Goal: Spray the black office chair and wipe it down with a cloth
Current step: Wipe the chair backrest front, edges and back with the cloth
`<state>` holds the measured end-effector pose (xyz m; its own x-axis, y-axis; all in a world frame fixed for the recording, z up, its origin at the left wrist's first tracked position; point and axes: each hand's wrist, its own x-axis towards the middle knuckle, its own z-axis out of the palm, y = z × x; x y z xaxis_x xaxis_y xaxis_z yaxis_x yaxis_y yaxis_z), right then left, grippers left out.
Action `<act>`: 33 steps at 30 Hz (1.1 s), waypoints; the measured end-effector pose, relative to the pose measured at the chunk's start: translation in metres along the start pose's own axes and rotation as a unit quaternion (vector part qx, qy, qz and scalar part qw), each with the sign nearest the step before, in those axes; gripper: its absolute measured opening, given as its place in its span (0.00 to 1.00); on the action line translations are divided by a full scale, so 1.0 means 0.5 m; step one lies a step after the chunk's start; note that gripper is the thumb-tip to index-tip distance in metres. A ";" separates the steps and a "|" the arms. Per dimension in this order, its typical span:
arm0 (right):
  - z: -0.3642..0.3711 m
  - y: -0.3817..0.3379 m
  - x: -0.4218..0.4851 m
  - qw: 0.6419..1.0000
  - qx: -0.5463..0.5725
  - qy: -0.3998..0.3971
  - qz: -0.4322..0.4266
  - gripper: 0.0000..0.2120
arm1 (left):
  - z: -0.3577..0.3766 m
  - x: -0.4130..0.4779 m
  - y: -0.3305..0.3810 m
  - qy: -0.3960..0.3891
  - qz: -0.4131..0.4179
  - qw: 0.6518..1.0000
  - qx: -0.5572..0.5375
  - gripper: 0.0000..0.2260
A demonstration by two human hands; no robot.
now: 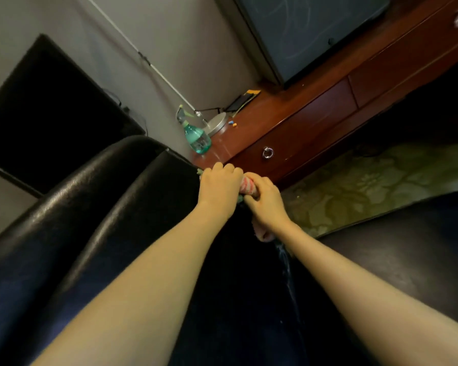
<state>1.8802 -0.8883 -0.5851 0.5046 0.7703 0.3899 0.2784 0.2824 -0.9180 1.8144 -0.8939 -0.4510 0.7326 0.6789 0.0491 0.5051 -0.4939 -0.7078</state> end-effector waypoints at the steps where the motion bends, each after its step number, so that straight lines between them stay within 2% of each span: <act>1: -0.005 0.000 0.004 1.000 0.011 -0.012 0.011 0.32 | -0.002 0.000 0.002 0.001 0.001 1.000 0.006 0.15; 4: -0.025 -0.026 -0.019 0.997 0.013 -0.058 0.049 0.29 | -0.020 -0.027 -0.001 -0.030 0.003 1.000 0.002 0.16; 8: -0.033 -0.083 -0.136 0.991 0.049 -0.104 0.071 0.27 | -0.055 -0.118 0.002 -0.100 0.010 0.995 -0.020 0.21; 13: -0.063 -0.155 -0.340 0.979 0.108 -0.131 0.115 0.23 | -0.108 -0.273 0.053 -0.166 0.011 0.986 -0.014 0.17; 17: -0.118 -0.208 -0.497 0.973 0.126 -0.147 0.125 0.21 | -0.161 -0.405 0.108 -0.206 0.009 0.978 -0.017 0.18; 23: -0.198 -0.294 -0.654 0.976 0.105 -0.160 0.102 0.21 | -0.219 -0.585 0.152 -0.159 0.002 0.986 -0.040 0.17; 29: -0.208 -0.343 -0.715 0.985 0.068 -0.155 0.045 0.25 | -0.271 -0.697 0.150 -0.119 -0.005 0.991 -0.061 0.22; 33: -0.184 -0.366 -0.723 0.990 0.032 -0.138 0.005 0.23 | -0.288 -0.742 0.119 -0.073 -0.008 0.993 -0.092 0.21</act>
<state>1.7221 -1.2707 -0.5516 0.2625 0.8974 0.3547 0.2177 0.3031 -0.9278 1.6381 -1.2532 -0.4098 0.6562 0.7527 -0.0532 0.6014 -0.5642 -0.5657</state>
